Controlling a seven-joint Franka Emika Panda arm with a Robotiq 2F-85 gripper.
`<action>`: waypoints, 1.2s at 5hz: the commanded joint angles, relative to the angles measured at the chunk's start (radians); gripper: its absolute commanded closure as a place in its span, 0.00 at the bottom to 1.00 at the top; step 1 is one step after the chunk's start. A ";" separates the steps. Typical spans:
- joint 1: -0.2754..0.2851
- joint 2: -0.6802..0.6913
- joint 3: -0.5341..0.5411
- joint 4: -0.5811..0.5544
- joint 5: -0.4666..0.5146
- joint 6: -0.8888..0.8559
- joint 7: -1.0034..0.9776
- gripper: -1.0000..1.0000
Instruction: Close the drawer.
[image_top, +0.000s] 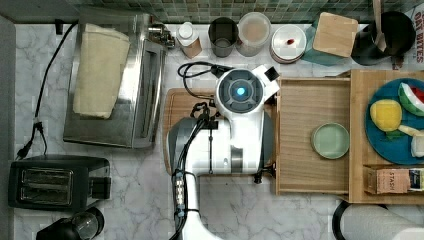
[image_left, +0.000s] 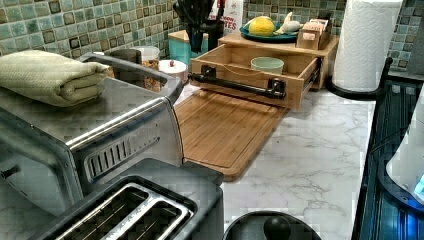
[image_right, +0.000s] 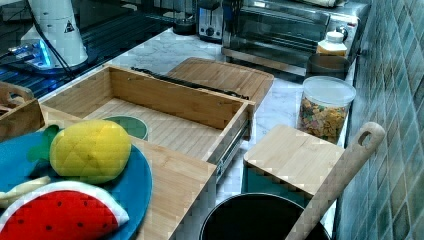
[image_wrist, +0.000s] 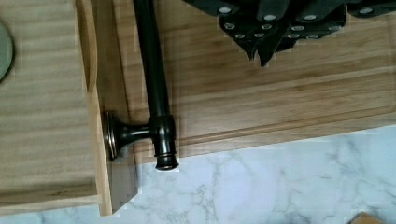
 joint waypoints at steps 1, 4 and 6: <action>0.040 0.027 0.049 -0.158 -0.161 0.084 -0.065 1.00; 0.037 0.114 -0.013 -0.195 -0.310 0.279 0.006 1.00; 0.008 0.122 -0.015 -0.207 -0.344 0.312 0.005 1.00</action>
